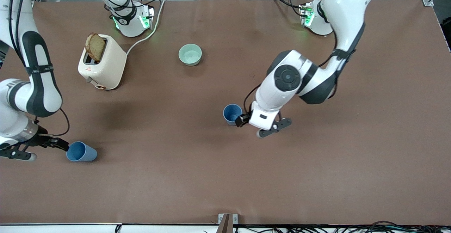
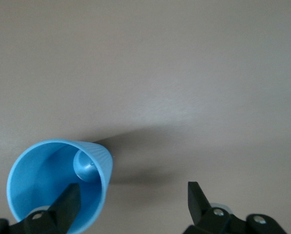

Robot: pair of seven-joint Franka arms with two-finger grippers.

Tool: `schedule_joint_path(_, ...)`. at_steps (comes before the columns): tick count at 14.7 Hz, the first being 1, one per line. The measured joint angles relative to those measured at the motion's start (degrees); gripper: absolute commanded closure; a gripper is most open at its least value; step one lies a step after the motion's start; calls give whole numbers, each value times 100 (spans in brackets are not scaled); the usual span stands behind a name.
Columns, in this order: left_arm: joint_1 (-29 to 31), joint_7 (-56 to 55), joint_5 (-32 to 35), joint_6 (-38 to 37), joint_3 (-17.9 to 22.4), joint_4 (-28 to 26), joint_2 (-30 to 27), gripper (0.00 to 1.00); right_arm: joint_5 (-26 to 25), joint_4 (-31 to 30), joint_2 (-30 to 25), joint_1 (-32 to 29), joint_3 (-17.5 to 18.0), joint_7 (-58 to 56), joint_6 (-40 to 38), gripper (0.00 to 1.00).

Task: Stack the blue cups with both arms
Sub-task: 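Set the cup down with the left gripper while the right gripper grasps the other cup, then withdraw the left gripper while the right gripper lifts the cup toward mid-table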

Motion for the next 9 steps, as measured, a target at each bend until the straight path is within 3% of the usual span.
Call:
schedule_joint_path(3, 201, 264, 51, -202, 40, 123, -497, 0, 371, 11, 88, 16, 150, -16, 38, 13)
schedule_joint_path(9, 1077, 2557, 137, -1043, 82, 210, -1185, 0, 463, 10, 218, 15, 196, -18, 94, 42)
